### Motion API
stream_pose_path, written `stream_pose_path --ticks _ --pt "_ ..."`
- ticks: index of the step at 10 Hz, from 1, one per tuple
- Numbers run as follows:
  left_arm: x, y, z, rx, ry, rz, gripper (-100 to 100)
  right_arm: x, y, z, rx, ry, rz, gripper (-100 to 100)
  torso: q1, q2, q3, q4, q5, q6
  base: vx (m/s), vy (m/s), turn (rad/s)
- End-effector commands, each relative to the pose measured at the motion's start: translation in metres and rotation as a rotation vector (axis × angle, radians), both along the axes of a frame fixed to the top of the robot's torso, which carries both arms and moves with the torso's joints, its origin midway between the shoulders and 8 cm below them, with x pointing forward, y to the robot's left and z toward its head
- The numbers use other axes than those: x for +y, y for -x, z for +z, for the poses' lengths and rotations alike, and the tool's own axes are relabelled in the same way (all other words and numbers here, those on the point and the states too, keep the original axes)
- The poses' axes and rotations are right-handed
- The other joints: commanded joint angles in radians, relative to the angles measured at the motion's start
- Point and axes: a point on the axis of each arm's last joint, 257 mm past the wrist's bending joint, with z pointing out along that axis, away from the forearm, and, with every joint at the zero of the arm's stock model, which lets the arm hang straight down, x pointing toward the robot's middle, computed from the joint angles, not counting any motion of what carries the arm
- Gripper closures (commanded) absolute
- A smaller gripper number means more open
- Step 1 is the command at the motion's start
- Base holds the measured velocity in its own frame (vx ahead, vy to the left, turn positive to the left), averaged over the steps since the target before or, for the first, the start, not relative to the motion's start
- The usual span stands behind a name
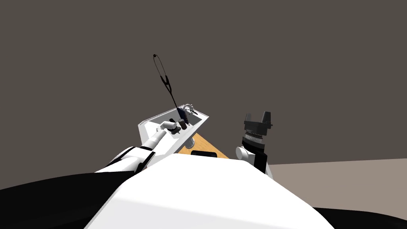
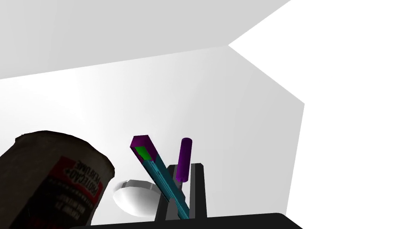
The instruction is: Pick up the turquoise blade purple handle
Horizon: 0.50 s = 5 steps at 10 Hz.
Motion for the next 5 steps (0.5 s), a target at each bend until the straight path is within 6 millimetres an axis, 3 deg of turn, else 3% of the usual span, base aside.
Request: stream_pose_path --ticks 1,3,4,5 --pt "0.0000 0.0000 0.0000 0.000 0.000 0.000 100 0.0000 0.0000 0.0000 0.000 0.000 0.000 0 0.000 0.000 0.000 0.000 0.000 0.000 0.000 0.000 0.000" --pt "-0.0003 -0.0002 0.0001 0.000 0.001 0.001 100 0.0000 0.0000 0.0000 0.000 0.000 0.000 0 0.000 0.000 0.000 0.000 0.000 0.000 0.000 0.000 0.000" --pt "-0.0002 -0.0001 0.0000 0.000 0.001 0.001 0 0.0000 0.0000 0.0000 0.000 0.000 0.000 0 0.000 0.000 0.000 0.000 0.000 0.000 0.000 0.000 0.000" --pt "-0.0022 -0.0018 0.0099 -0.001 0.000 -0.018 100 0.0000 0.0000 0.0000 0.000 0.000 0.000 0 0.000 0.000 0.000 0.000 0.000 0.000 0.014 -0.031 0.151"
